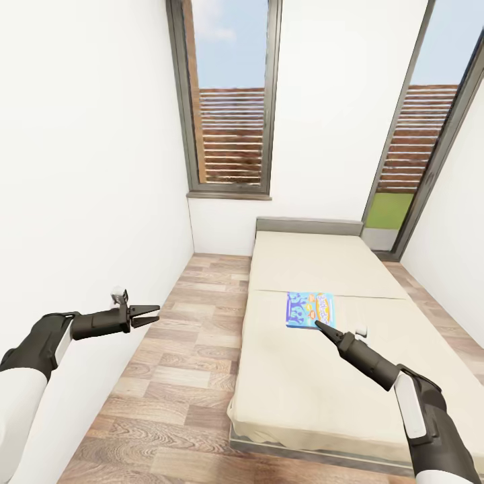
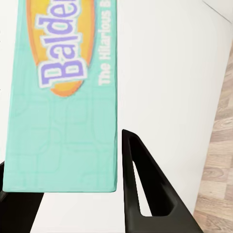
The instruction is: Put all the toys in the child's room - the three board games (two on the bed and one on the table), the two jigsaw puzzles on the table, and the tennis ball on the table - inside the toy box on the table in the child's room.
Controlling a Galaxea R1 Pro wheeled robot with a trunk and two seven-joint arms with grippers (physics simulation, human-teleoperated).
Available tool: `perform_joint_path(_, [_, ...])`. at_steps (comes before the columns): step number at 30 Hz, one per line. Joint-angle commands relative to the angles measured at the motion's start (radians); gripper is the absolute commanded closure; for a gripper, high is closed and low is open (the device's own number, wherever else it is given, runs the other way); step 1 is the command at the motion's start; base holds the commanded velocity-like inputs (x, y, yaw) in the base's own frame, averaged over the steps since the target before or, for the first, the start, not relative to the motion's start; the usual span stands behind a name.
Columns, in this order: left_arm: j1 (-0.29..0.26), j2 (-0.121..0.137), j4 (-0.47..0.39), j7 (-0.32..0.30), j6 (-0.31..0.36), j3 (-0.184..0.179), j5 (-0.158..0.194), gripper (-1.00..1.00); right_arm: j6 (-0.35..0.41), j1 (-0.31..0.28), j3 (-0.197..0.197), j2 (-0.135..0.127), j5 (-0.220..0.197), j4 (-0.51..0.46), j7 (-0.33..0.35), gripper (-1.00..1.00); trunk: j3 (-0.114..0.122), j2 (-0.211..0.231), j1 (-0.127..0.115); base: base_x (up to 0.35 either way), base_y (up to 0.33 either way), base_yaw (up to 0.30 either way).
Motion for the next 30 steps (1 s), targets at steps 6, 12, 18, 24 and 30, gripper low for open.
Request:
perform_joint_path(6, [-0.001, 0.000, 0.000, -0.005, 0.011, 0.001, -0.003, -1.00, 0.005, -0.001, -0.001, 0.000, -0.001, 0.001, 0.002, 1.00, 0.017, 0.041, -0.023, 0.000, 0.000, 0.000])
perform_joint_path(12, [-0.001, 0.000, 0.000, -0.005, 0.011, 0.001, -0.003, -1.00, 0.004, 0.000, -0.001, 0.002, -0.001, 0.004, 0.002, 1.00, 0.036, 0.083, -0.046, 0.000, 0.000, 0.000])
perform_joint_path(18, [-0.001, -0.001, 0.001, -0.005, 0.011, 0.001, -0.003, -1.00, 0.003, 0.000, -0.001, 0.003, -0.001, 0.006, 0.002, 1.00, 0.052, 0.118, -0.065, 0.000, 0.000, 0.000])
perform_joint_path(24, [-0.001, -0.001, 0.000, -0.005, 0.011, 0.001, -0.003, -1.00, 0.003, -0.001, -0.001, 0.003, -0.001, 0.006, 0.001, 1.00, 0.052, 0.118, -0.065, 0.000, 0.000, 0.000])
perform_joint_path(30, [-0.001, -0.001, 0.001, -0.006, 0.011, 0.001, -0.003, -1.00, 0.003, 0.000, -0.001, 0.001, -0.001, 0.006, 0.001, 1.00, 0.052, 0.118, -0.065, 0.000, 0.000, 0.000])
